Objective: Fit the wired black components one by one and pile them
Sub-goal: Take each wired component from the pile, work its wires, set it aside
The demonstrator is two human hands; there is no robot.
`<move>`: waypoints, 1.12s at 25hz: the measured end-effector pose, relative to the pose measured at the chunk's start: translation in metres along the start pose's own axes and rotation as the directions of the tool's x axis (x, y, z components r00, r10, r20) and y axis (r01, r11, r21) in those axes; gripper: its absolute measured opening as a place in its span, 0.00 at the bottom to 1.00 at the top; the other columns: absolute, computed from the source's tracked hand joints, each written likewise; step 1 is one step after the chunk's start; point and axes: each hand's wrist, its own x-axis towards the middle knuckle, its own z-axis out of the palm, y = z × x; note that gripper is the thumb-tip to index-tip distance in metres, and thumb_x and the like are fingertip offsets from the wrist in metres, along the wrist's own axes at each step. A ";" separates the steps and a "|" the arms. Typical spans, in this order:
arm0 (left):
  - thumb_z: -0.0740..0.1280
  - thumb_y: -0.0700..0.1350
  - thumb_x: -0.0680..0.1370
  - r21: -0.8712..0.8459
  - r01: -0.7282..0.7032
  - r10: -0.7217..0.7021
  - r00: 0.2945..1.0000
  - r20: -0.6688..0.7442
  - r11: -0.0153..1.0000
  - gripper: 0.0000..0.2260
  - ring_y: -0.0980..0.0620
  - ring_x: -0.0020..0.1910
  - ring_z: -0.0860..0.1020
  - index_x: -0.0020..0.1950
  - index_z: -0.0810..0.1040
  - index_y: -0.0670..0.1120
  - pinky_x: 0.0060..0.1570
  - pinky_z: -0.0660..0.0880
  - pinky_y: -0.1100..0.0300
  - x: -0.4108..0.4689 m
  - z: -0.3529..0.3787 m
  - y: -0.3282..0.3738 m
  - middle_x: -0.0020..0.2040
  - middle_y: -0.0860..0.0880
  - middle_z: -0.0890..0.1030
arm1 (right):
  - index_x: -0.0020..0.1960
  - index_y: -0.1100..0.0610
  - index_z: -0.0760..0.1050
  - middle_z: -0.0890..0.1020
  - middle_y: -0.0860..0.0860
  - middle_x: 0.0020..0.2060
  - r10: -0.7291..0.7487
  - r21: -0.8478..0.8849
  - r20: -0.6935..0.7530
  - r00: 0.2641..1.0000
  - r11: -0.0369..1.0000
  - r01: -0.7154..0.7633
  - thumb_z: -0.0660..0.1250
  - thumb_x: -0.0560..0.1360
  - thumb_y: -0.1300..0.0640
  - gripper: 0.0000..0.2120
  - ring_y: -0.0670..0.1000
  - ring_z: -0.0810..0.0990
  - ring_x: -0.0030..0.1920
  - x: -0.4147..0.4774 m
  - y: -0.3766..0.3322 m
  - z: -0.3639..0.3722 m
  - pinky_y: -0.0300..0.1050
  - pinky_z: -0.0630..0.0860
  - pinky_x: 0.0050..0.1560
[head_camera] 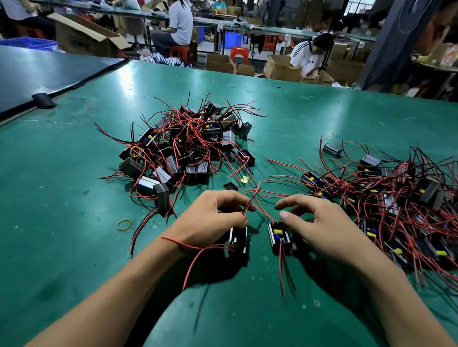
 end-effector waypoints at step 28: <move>0.76 0.44 0.72 0.220 -0.079 0.109 0.986 -0.129 0.972 0.05 0.59 0.31 0.75 0.47 0.85 0.50 0.36 0.73 0.64 -0.001 -0.004 -0.006 0.34 0.50 0.84 | 0.42 0.43 0.76 0.80 0.43 0.34 -0.142 -0.334 0.207 0.968 0.920 0.206 0.70 0.68 0.38 0.10 0.42 0.77 0.36 -0.012 -0.026 0.018 0.43 0.75 0.39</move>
